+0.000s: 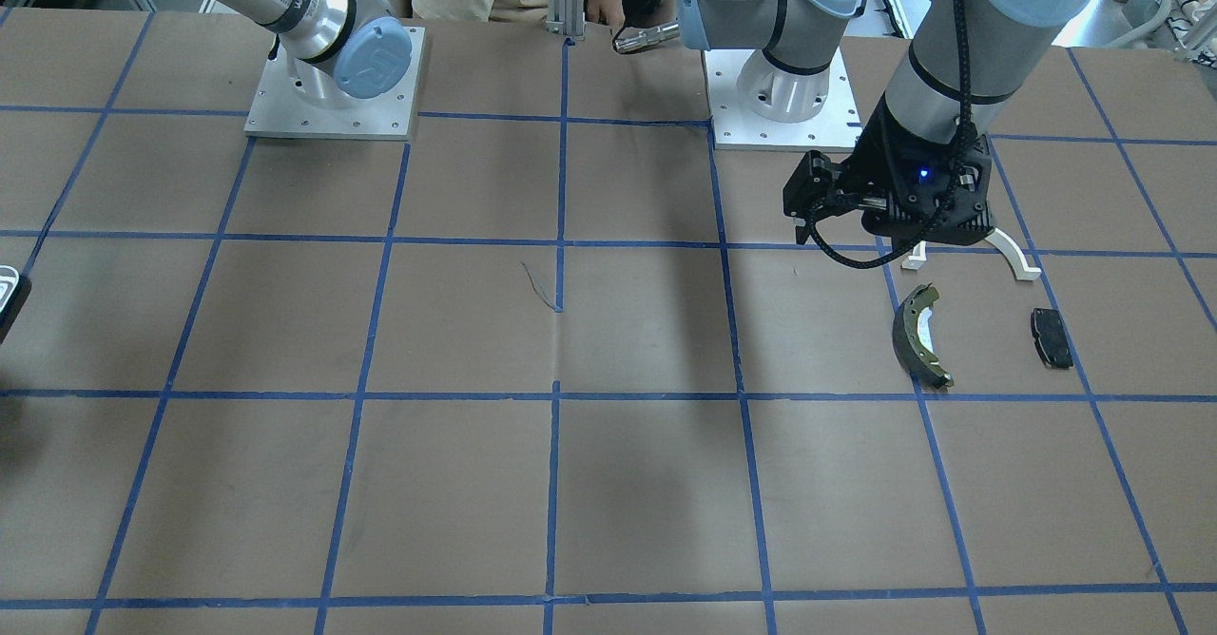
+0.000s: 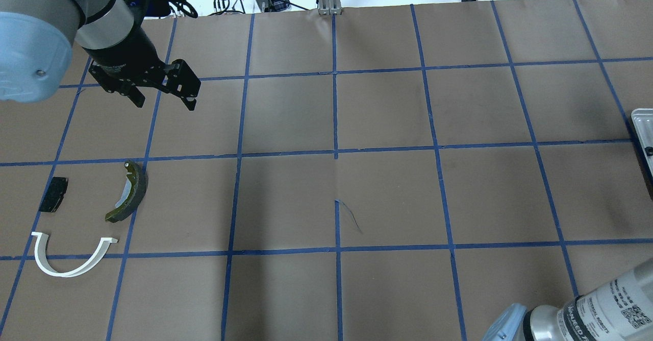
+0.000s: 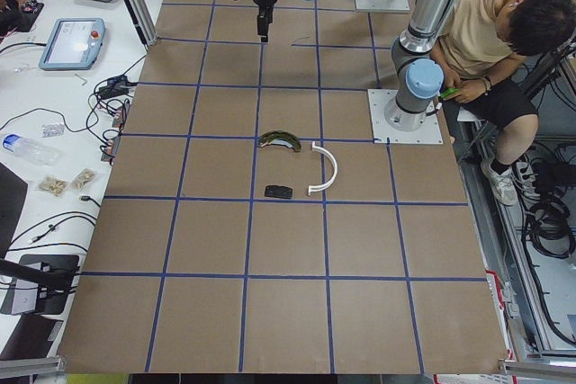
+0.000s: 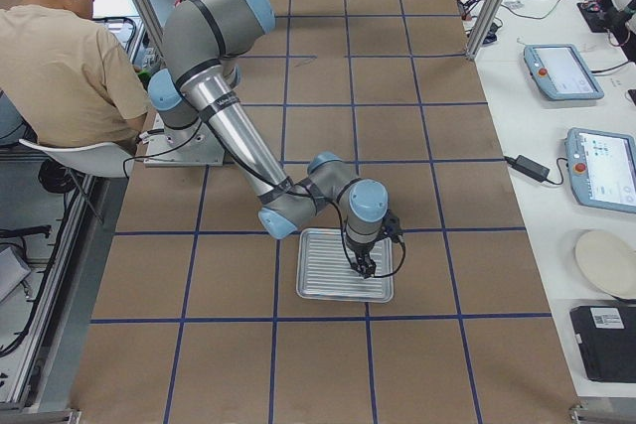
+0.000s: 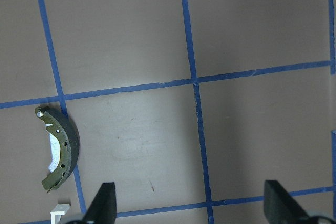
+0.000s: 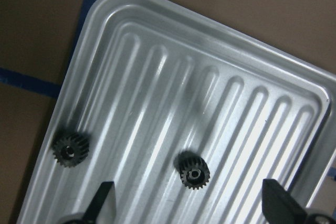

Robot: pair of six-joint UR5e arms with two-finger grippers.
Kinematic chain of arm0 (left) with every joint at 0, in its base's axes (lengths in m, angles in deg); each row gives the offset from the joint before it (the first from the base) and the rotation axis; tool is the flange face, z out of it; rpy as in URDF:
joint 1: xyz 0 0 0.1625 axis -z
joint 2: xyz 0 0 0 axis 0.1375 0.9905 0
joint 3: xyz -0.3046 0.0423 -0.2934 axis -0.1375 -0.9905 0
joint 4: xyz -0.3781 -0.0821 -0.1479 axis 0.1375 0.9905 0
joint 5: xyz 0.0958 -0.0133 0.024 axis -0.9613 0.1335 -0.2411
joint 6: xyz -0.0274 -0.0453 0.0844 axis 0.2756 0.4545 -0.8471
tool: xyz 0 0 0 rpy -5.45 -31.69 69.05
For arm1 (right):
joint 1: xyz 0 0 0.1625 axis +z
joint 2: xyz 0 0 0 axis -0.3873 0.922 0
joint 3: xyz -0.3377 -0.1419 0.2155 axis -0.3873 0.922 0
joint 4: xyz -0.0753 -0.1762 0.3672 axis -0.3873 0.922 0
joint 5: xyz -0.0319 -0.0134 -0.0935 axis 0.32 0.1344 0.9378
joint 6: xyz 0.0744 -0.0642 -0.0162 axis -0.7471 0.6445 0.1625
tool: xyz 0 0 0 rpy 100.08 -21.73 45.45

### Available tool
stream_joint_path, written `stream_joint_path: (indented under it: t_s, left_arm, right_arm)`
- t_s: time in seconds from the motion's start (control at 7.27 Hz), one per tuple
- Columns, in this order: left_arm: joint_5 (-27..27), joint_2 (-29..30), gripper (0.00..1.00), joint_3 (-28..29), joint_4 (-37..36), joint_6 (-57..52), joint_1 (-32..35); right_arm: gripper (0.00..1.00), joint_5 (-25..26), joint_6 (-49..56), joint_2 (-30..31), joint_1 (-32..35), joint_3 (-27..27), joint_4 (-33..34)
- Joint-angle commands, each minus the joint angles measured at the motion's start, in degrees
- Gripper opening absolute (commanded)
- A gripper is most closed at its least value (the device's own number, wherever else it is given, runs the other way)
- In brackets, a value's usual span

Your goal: Place bearing gear from tray to pile

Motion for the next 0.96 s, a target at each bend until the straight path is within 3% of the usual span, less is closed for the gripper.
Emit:
stream_joint_path:
  t_s: [0.0, 0.28, 0.69, 0.83]
  left_arm:
    - [-0.14, -0.34, 1.00, -0.06, 0.05, 0.00, 0.00]
    - [0.12, 0.35, 1.00, 0.03, -0.12, 0.00, 0.00]
    - [-0.05, 0.27, 1.00, -0.06, -0.04, -0.09, 0.00]
    - [0.04, 0.44, 1.00, -0.06, -0.12, 0.00, 0.00]
  right_arm:
    - [0.89, 0.71, -0.05, -1.33, -0.08, 0.04, 0.10]
    - [0.85, 0.63, -0.49, -1.42, -0.08, 0.04, 0.54]
    - [0.56, 0.72, -0.32, -1.86, -0.08, 0.04, 1.86]
    - [0.52, 0.63, -0.06, -2.03, -0.08, 0.57, 1.86]
